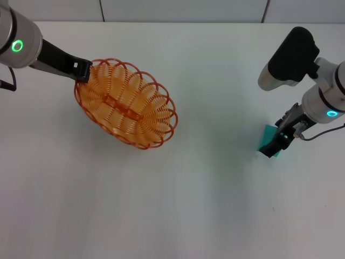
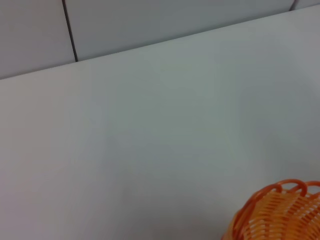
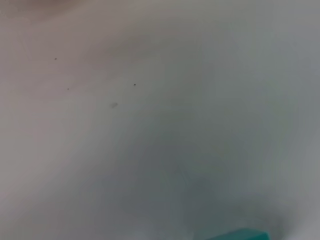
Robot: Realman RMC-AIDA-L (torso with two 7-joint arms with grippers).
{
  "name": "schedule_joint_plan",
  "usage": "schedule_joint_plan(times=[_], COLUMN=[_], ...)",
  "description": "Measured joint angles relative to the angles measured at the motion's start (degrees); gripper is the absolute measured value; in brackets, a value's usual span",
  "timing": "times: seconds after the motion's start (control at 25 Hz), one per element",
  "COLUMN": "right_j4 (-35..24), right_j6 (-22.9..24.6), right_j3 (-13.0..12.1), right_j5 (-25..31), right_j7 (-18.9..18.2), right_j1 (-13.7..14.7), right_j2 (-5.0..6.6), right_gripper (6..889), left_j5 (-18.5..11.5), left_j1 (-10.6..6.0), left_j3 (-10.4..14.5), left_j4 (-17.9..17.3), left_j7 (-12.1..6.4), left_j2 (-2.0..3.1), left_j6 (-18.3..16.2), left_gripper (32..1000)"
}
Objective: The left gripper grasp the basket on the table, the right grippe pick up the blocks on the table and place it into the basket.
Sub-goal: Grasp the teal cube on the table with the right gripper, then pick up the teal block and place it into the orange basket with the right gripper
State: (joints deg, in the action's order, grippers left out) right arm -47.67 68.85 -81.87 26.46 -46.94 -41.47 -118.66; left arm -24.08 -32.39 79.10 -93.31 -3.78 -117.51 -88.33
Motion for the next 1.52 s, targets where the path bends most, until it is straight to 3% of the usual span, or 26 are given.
schedule_joint_plan(times=[0.72,1.16,1.52], right_j4=[0.83,0.81,0.64], right_j6=[-0.04,-0.04,0.04], right_j3=[0.55,0.79,0.75], right_j5=[-0.35,-0.35,-0.36], right_j7=[0.49,0.52,0.36], right_j1=[-0.31,-0.19,-0.19], right_j2=[0.14,0.27,0.27], right_gripper=[750,523,521], left_j5=[0.00,0.00,0.00], left_j1=[0.11,0.37,0.39], left_j3=[0.09,0.58,0.79], left_j4=[0.04,-0.12,-0.16], left_j7=[0.00,0.04,0.12], left_j2=[0.00,0.00,0.00], left_j6=[0.00,0.00,0.08], left_gripper=[84,84,84])
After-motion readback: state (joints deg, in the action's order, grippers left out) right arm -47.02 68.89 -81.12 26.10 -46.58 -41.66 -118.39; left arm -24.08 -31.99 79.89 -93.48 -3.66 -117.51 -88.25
